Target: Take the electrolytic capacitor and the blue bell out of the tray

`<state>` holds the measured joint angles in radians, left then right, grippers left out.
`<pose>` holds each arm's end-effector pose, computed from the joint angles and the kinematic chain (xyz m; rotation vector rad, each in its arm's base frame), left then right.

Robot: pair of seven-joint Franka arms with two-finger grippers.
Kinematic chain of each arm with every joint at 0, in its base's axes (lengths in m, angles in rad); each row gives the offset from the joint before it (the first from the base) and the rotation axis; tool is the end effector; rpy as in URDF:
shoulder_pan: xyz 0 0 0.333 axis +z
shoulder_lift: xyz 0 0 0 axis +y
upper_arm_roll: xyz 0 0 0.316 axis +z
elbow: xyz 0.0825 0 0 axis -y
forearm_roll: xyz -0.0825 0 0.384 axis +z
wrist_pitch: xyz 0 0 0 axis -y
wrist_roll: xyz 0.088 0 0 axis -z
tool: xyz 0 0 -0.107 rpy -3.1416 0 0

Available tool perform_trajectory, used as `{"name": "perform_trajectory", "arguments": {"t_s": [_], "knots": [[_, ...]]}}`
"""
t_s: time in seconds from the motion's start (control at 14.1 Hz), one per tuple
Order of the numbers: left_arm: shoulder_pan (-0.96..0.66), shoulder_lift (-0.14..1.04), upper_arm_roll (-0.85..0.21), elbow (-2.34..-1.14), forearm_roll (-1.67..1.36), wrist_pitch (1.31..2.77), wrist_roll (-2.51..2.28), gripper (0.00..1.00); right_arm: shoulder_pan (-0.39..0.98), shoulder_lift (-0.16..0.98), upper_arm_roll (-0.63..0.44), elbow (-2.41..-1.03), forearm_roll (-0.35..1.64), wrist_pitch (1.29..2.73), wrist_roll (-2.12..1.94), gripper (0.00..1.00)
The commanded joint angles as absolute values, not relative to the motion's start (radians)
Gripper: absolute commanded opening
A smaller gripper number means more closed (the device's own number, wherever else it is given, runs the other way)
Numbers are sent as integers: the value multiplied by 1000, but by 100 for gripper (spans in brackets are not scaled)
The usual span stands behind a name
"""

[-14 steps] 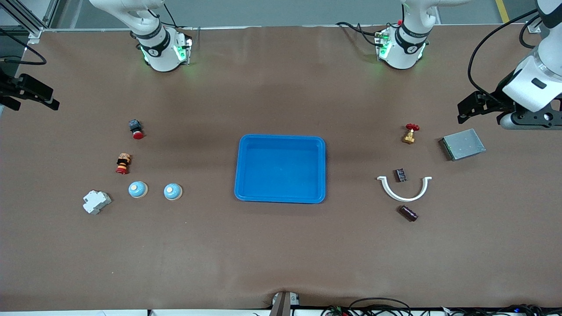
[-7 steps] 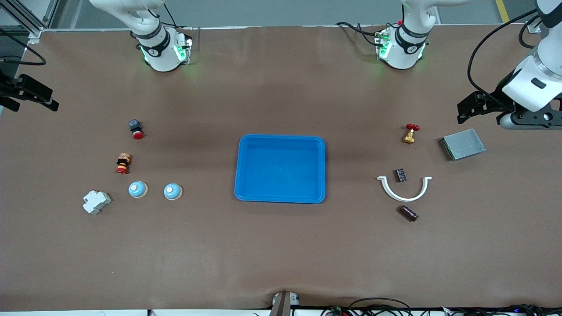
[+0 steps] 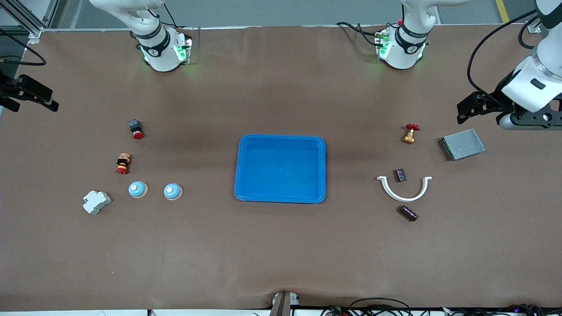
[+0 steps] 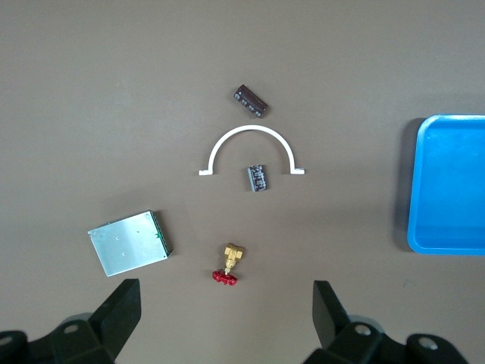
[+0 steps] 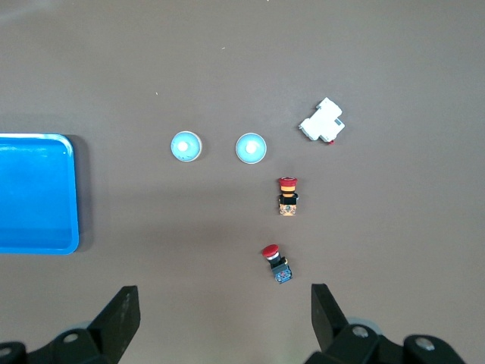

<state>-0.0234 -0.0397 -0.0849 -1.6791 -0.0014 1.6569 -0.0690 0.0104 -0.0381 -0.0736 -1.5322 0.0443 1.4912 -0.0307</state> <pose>0.5452 -0.0603 0.6025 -3.1405 0.0615 -0.0274 0.5339 -0.0296 0.6564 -3.0942 0.0448 0.0012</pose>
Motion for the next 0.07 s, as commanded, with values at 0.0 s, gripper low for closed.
{"name": "perform_trajectory", "arguments": {"t_s": [0.0], "knots": [[-14, -58, -91, -1701, -21, 1674, -78, 100, 8, -55, -74, -1566, 57, 1494, -26, 100]]}}
